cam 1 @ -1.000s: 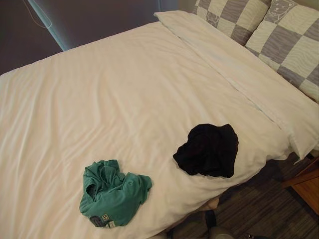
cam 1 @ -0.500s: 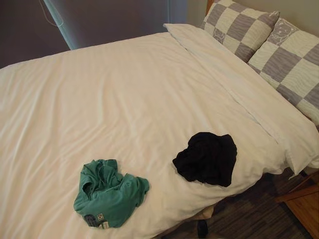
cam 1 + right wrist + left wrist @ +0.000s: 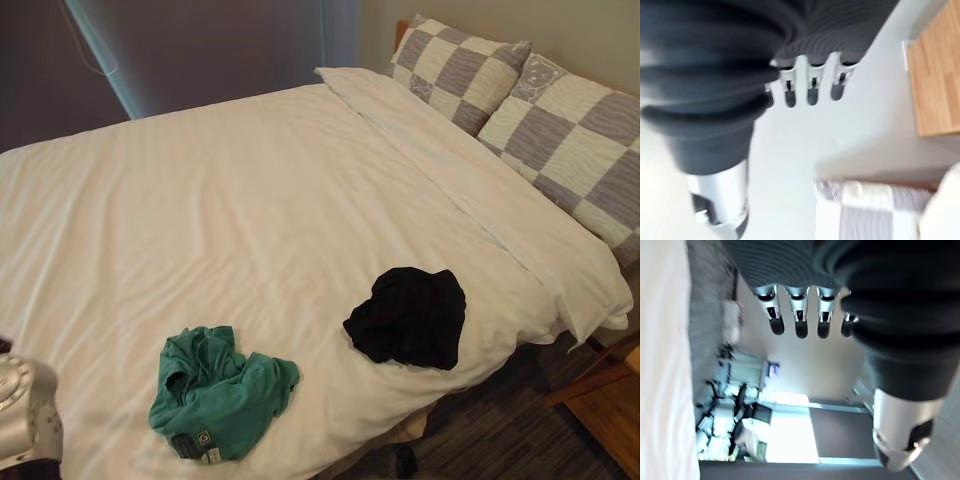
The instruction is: Tidy up the quilt and then pick up the clothes from the bed and put them into the laundry hamper.
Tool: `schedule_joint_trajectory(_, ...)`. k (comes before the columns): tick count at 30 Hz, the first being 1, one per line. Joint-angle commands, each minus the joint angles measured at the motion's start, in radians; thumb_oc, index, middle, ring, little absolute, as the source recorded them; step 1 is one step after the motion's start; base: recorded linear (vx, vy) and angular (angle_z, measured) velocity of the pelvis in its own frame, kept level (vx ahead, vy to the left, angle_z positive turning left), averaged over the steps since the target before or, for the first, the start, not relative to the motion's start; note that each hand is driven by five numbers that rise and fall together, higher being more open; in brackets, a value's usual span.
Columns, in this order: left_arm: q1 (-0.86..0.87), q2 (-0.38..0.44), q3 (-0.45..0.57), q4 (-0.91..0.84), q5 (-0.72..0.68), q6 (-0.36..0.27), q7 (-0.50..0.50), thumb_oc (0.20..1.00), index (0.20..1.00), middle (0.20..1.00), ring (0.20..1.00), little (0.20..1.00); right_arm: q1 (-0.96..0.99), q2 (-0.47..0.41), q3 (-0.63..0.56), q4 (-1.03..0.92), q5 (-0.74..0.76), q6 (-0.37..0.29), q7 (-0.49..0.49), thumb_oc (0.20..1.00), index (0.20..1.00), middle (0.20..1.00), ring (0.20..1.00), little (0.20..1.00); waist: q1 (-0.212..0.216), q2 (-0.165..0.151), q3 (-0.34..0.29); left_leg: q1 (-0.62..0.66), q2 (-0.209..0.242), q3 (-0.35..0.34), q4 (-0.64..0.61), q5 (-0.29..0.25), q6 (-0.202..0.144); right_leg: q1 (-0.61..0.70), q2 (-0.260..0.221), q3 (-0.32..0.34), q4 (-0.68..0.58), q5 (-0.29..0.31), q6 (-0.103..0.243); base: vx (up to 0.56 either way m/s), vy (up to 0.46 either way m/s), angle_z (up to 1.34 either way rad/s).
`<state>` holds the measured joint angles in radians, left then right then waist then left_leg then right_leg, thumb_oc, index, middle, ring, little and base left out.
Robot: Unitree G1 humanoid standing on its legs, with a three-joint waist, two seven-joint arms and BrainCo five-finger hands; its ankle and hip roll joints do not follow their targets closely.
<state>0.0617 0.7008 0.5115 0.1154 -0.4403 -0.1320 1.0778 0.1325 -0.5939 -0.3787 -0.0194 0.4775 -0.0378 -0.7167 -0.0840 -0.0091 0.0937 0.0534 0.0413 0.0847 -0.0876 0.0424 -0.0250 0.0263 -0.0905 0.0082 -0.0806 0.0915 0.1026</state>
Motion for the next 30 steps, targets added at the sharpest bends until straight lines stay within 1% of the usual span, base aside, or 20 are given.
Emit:
schedule_joint_trajectory(1,-0.076,-0.03,-0.06,0.086,0.177,0.144,-0.053,1.0,1.0,1.0,1.0,1.0,-0.106,0.008,0.111,0.056,-0.171,0.129,0.116,1.0,1.0,1.0,1.0,1.0,-0.019,-0.019,0.029,0.044,-0.013,0.017,0.0,-0.127,-0.015,0.035,0.002,0.006,-0.007,-0.096,0.036,0.03,0.05,-0.19)
schedule_joint_trajectory(2,-0.106,-0.05,-0.118,0.07,0.201,0.176,-0.064,1.0,1.0,1.0,1.0,1.0,-0.127,0.01,0.165,0.038,-0.188,0.15,0.126,1.0,1.0,1.0,1.0,1.0,-0.02,-0.019,0.031,0.047,-0.014,0.018,0.0,-0.129,-0.014,0.038,0.001,0.006,-0.007,-0.097,0.035,0.09,0.081,-0.09)
schedule_joint_trajectory(3,-0.152,-0.094,-0.225,0.073,0.275,0.229,-0.068,1.0,1.0,1.0,1.0,1.0,-0.167,0.025,0.265,0.03,-0.241,0.176,0.142,1.0,1.0,1.0,1.0,1.0,-0.022,-0.019,0.034,0.05,-0.015,0.021,0.0,-0.13,-0.013,0.04,-0.002,0.01,-0.007,-0.098,0.036,0.04,0.041,-0.01)
schedule_joint_trajectory(4,-0.159,-0.11,-0.251,0.072,0.291,0.23,-0.058,1.0,1.0,1.0,1.0,1.0,-0.177,0.034,0.284,0.032,-0.251,0.18,0.139,1.0,1.0,1.0,1.0,1.0,-0.02,-0.02,0.037,0.05,-0.015,0.021,0.0,-0.13,-0.012,0.041,-0.002,0.01,-0.007,-0.098,0.037,0.0,0.0,0.0)
schedule_joint_trajectory(5,-0.162,-0.16,-0.317,0.068,0.333,0.23,-0.039,1.0,1.0,1.0,1.0,1.0,-0.196,0.061,0.325,0.03,-0.273,0.193,0.138,1.0,1.0,1.0,1.0,1.0,-0.011,-0.027,0.04,0.044,-0.015,0.019,0.0,-0.129,-0.012,0.038,-0.002,0.009,-0.007,-0.098,0.038,-0.01,-0.05,-0.01)
schedule_joint_trajectory(7,-0.167,-0.235,-0.421,0.117,0.365,0.232,-0.094,1.0,1.0,1.0,1.0,1.0,-0.254,0.066,0.439,0.062,-0.296,0.212,0.153,1.0,1.0,1.0,1.0,1.0,0.004,-0.028,0.059,0.044,-0.015,0.001,0.0,-0.126,-0.009,0.042,-0.002,0.006,-0.007,-0.095,0.037,0.0,-0.024,-0.02)
schedule_joint_trajectory(9,-0.172,-0.252,-0.462,0.14,0.381,0.238,-0.099,1.0,1.0,1.0,1.0,1.0,-0.266,0.07,0.477,0.073,-0.307,0.21,0.159,1.0,1.0,1.0,1.0,1.0,0.008,-0.029,0.064,0.047,-0.017,-0.001,0.0,-0.126,-0.007,0.045,-0.003,0.004,-0.007,-0.093,0.036,0.02,0.007,0.03)
schedule_joint_trajectory(12,-0.185,-0.286,-0.538,0.225,0.444,0.286,-0.099,1.0,1.0,1.0,1.0,1.0,-0.3,0.093,0.591,0.109,-0.352,0.197,0.185,1.0,1.0,1.0,1.0,1.0,0.015,-0.03,0.072,0.05,-0.022,-0.002,0.0,-0.125,-0.004,0.045,-0.005,0.009,-0.007,-0.089,0.035,0.05,0.031,0.03)
schedule_joint_trajectory(14,-0.194,-0.286,-0.571,0.233,0.522,0.35,-0.068,1.0,1.0,1.0,1.0,1.0,-0.326,0.112,0.649,0.126,-0.389,0.192,0.201,1.0,1.0,1.0,1.0,1.0,0.023,-0.031,0.077,0.049,-0.023,-0.003,0.0,-0.125,-0.004,0.044,-0.008,0.008,-0.007,-0.089,0.036,0.03,0.029,-0.04)
schedule_joint_trajectory(16,-0.196,-0.266,-0.592,0.207,0.585,0.419,-0.03,1.0,1.0,1.0,1.0,1.0,-0.361,0.125,0.711,0.128,-0.423,0.2,0.212,1.0,1.0,1.0,1.0,1.0,0.041,-0.033,0.084,0.039,-0.025,-0.006,0.0,-0.123,-0.006,0.036,-0.012,0.006,-0.007,-0.089,0.037,-0.01,0.03,0.01)
schedule_joint_trajectory(17,-0.193,-0.24,-0.591,0.182,0.591,0.448,-0.04,1.0,1.0,1.0,1.0,1.0,-0.388,0.134,0.74,0.134,-0.434,0.208,0.207,1.0,1.0,1.0,1.0,1.0,0.055,-0.033,0.089,0.032,-0.026,-0.01,0.0,-0.122,-0.008,0.03,-0.016,0.001,-0.007,-0.089,0.038,-0.04,0.035,0.04)
schedule_joint_trajectory(18,-0.192,-0.224,-0.593,0.167,0.597,0.471,-0.062,1.0,1.0,1.0,1.0,1.0,-0.41,0.142,0.762,0.141,-0.443,0.211,0.205,1.0,1.0,1.0,1.0,1.0,0.064,-0.034,0.092,0.021,-0.026,-0.013,0.0,-0.12,-0.01,0.022,-0.017,0.0,-0.007,-0.088,0.039,-0.08,0.043,0.02)
schedule_joint_trajectory(19,-0.205,-0.208,-0.599,0.186,0.537,0.513,-0.084,1.0,1.0,1.0,1.0,1.0,-0.465,0.156,0.812,0.172,-0.448,0.213,0.192,1.0,1.0,1.0,1.0,1.0,0.081,-0.037,0.102,0.005,-0.026,-0.018,0.0,-0.115,-0.013,0.009,-0.016,-0.003,-0.007,-0.084,0.041,-0.08,0.035,0.08)
schedule_joint_trajectory(20,-0.213,-0.207,-0.602,0.195,0.536,0.524,-0.102,1.0,1.0,1.0,1.0,1.0,-0.485,0.16,0.823,0.185,-0.453,0.214,0.192,1.0,1.0,1.0,1.0,1.0,0.084,-0.039,0.107,0.002,-0.026,-0.019,0.0,-0.114,-0.012,0.006,-0.016,-0.005,-0.007,-0.083,0.042,-0.11,0.027,0.14)
schedule_joint_trajectory(22,-0.266,-0.205,-0.638,0.173,0.499,0.63,-0.151,1.0,1.0,1.0,1.0,1.0,-0.582,0.189,0.866,0.219,-0.469,0.24,0.18,1.0,1.0,1.0,1.0,1.0,0.11,-0.049,0.14,-0.027,-0.022,-0.03,0.002,-0.101,-0.012,-0.013,-0.016,-0.012,-0.007,-0.076,0.041,-0.17,-0.026,0.21)
schedule_joint_trajectory(23,-0.312,-0.191,-0.657,0.167,0.465,0.68,-0.204,1.0,1.0,1.0,1.0,1.0,-0.673,0.215,0.888,0.251,-0.491,0.261,0.175,1.0,1.0,1.0,1.0,1.0,0.128,-0.058,0.18,-0.056,-0.015,-0.039,0.011,-0.093,-0.014,-0.032,-0.014,-0.012,-0.007,-0.068,0.041,-0.23,-0.082,0.14)
schedule_joint_trajectory(24,-0.342,-0.185,-0.675,0.181,0.465,0.7,-0.236,1.0,1.0,1.0,1.0,1.0,-0.726,0.231,0.896,0.267,-0.501,0.277,0.177,1.0,1.0,1.0,1.0,1.0,0.136,-0.066,0.2,-0.072,-0.01,-0.041,0.016,-0.089,-0.015,-0.044,-0.013,-0.014,-0.007,-0.062,0.042,-0.21,-0.101,0.18)
schedule_joint_trajectory(27,-0.403,-0.186,-0.726,0.237,0.456,0.664,-0.291,1.0,1.0,1.0,1.0,1.0,-0.835,0.266,0.92,0.285,-0.484,0.313,0.159,1.0,1.0,1.0,1.0,1.0,0.146,-0.098,0.24,-0.111,0.007,-0.032,0.037,-0.088,-0.017,-0.071,-0.015,-0.023,-0.007,-0.047,0.046,-0.14,-0.136,0.13)
schedule_joint_trajectory(29,-0.461,-0.195,-0.79,0.3,0.479,0.606,-0.322,1.0,1.0,1.0,1.0,1.0,-0.916,0.282,0.944,0.303,-0.443,0.341,0.126,1.0,1.0,1.0,1.0,1.0,0.148,-0.123,0.269,-0.142,0.023,-0.02,0.046,-0.08,-0.017,-0.094,-0.016,-0.027,-0.007,-0.033,0.049,-0.12,-0.121,0.06)
schedule_joint_trajectory(30,-0.47,-0.196,-0.798,0.307,0.484,0.601,-0.321,1.0,1.0,1.0,1.0,1.0,-0.925,0.282,0.945,0.307,-0.438,0.343,0.122,1.0,1.0,1.0,1.0,1.0,0.149,-0.125,0.272,-0.147,0.025,-0.019,0.047,-0.079,-0.018,-0.097,-0.015,-0.027,-0.007,-0.031,0.049,-0.13,-0.097,0.0)
